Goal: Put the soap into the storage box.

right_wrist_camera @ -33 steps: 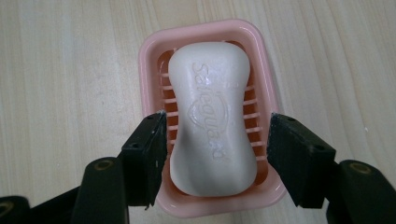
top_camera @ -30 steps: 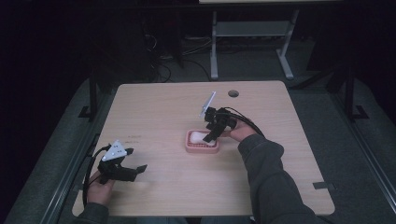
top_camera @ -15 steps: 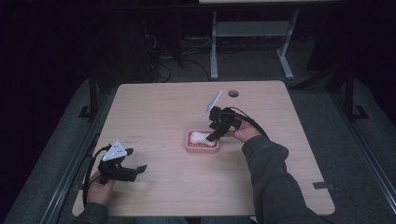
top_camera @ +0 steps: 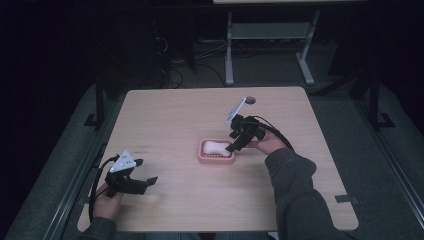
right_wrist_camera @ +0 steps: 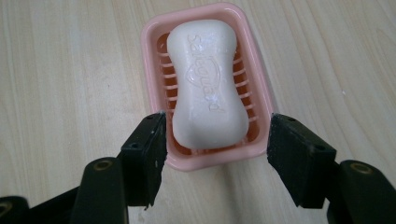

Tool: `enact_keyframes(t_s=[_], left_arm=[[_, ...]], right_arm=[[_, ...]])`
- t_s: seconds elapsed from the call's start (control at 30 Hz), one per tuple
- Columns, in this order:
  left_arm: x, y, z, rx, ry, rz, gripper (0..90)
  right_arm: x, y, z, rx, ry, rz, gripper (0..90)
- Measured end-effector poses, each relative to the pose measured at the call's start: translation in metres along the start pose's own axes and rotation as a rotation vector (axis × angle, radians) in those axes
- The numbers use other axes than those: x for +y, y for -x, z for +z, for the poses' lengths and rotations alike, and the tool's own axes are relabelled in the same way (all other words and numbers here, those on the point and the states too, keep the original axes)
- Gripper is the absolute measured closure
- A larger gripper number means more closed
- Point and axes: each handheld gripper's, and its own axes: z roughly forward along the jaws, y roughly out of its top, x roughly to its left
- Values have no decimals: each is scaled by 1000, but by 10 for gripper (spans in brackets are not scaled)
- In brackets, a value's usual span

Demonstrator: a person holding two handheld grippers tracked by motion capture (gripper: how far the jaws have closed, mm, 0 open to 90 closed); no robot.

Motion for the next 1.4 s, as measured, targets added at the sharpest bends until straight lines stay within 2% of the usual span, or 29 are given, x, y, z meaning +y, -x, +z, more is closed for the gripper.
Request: enact_keyframes(t_s=[0.37,0.77,0.93,1.2,1.4], left_arm=[[0,0,0,-1,0,-1,144],[0,0,0,-2,-2,2,144],[0,1,1,-3,-2,1,145],[0,1,1,-3,-7,10,144],[0,1,1,-4,-7,9,145]], right_arm=[[-12,-2,-8,-9,14,22,361],[-16,-8,-18,-22,18,14,349],[-24,-10,-20,-22,36,25,349],[-34,-13,-23,-20,20,38,344],[-42,-16,-27,-26,45,45,345]])
